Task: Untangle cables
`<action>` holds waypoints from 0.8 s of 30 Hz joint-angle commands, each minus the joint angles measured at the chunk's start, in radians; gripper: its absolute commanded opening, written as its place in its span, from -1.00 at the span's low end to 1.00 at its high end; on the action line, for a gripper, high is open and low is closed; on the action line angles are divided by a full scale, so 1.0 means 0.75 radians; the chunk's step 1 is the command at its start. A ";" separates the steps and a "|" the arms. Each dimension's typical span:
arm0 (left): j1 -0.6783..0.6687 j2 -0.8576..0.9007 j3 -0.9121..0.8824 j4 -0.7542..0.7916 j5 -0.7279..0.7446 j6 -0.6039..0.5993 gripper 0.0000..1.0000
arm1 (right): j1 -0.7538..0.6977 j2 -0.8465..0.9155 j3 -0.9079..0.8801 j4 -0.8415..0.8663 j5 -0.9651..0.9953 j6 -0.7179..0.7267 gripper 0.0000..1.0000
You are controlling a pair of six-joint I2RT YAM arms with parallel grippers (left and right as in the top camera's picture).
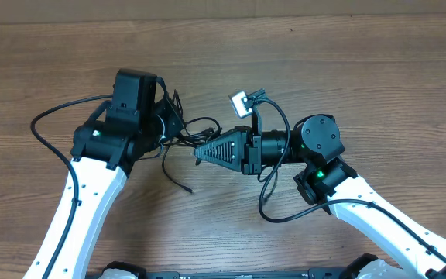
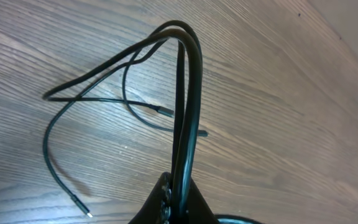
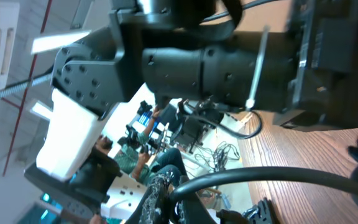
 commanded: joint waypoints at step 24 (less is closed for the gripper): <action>-0.030 0.054 0.016 0.142 0.487 0.647 -0.92 | 0.028 -0.015 0.021 -0.070 0.035 -0.256 -0.92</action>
